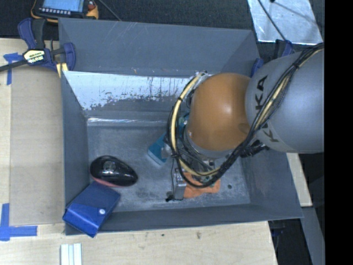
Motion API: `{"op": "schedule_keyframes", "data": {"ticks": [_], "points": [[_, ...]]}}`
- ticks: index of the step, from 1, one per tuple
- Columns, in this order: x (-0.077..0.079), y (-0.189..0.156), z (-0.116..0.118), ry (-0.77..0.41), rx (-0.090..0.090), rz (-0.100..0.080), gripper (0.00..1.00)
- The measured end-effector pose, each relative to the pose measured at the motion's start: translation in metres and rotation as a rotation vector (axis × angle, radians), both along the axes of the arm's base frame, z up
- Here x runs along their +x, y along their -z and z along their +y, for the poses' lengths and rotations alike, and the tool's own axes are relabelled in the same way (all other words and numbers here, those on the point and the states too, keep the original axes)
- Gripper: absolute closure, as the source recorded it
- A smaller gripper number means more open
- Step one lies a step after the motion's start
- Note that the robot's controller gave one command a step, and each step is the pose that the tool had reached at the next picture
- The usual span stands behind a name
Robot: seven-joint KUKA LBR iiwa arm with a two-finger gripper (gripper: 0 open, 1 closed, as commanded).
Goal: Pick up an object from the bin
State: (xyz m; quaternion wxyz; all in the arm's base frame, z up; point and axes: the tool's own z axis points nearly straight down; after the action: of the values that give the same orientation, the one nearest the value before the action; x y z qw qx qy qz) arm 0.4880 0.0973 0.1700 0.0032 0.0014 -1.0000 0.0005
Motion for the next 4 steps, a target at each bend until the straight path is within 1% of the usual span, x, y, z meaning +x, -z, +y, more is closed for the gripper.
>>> {"op": "schedule_keyframes", "data": {"ticks": [1, 2, 3, 4], "points": [[0.002, -0.004, 0.0, 0.002, 0.002, -0.008, 0.0], [0.061, 0.045, -0.011, -0.02, 0.003, -0.019, 0.0], [0.064, 0.064, -0.036, 0.022, 0.003, -0.021, 0.0], [0.072, 0.075, -0.036, 0.026, 0.004, -0.021, 0.0]]}}
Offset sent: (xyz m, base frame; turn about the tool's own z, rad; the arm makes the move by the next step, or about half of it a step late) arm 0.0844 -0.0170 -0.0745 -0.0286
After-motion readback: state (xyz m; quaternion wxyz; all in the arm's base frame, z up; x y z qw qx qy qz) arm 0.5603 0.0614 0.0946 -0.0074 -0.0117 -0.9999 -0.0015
